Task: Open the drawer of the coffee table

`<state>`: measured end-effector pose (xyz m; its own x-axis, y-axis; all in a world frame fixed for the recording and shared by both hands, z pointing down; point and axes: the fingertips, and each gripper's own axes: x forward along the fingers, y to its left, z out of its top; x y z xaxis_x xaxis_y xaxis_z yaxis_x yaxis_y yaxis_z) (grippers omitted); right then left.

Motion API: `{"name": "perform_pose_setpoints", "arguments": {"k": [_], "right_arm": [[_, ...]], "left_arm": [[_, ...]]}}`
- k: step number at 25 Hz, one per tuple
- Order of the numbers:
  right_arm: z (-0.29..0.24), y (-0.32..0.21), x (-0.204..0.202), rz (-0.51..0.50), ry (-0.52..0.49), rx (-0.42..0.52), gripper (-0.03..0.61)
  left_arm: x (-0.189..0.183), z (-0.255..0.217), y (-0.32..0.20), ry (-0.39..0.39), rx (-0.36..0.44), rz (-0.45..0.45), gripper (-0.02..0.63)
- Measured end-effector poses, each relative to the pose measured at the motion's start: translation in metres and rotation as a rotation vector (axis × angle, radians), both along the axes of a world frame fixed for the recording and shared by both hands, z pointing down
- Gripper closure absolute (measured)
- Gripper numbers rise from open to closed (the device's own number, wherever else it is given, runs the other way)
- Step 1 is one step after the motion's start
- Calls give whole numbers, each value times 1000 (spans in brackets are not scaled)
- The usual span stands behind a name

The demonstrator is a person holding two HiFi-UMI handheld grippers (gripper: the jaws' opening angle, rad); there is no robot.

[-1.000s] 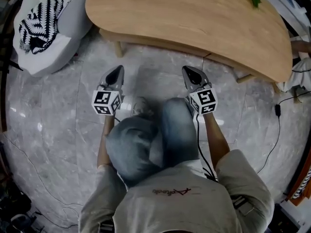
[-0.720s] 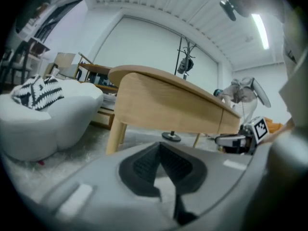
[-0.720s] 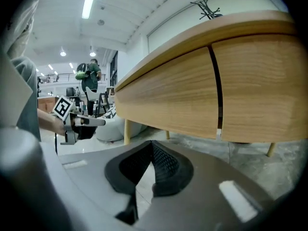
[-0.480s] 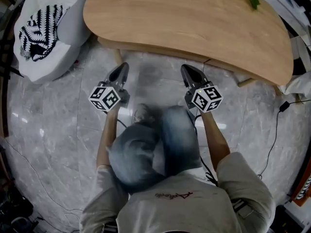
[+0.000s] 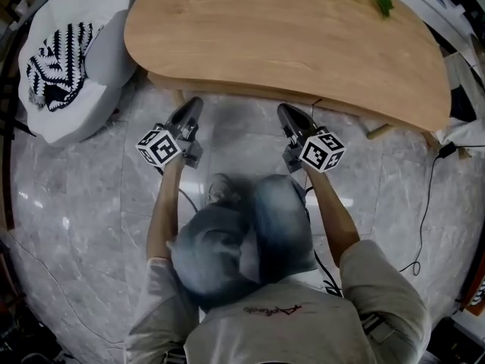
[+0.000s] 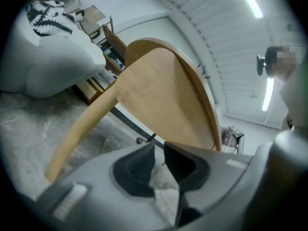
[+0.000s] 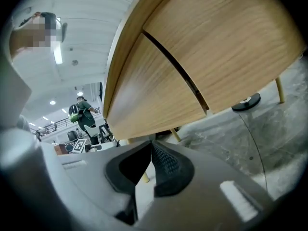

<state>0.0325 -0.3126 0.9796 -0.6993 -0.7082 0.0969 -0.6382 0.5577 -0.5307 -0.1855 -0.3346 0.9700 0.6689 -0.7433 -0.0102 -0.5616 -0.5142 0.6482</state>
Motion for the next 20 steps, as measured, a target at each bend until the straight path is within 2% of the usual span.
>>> {"name": "perform_pose_setpoints", "arguments": {"k": [1, 3, 7, 9, 15, 20], "right_arm": [[0, -2, -1, -15, 3, -2, 555], [-1, -6, -4, -49, -19, -10, 488], [-4, -12, -5, -80, -43, -9, 429], [-7, -16, -5, -90, -45, 5, 425], [-13, -24, -8, -122, -31, 40, 430], [-13, -23, -8, -142, -37, 40, 440]], "left_arm": [[2, 0, -3, 4, -2, 14, 550], [7, -2, -10, 1, 1, 34, 532], [17, -1, -18, -16, 7, 77, 470], [20, -4, -22, -5, 17, 97, 453], [16, -14, -25, 47, 77, 131, 453], [17, -15, -23, 36, 100, 149, 474]]}}
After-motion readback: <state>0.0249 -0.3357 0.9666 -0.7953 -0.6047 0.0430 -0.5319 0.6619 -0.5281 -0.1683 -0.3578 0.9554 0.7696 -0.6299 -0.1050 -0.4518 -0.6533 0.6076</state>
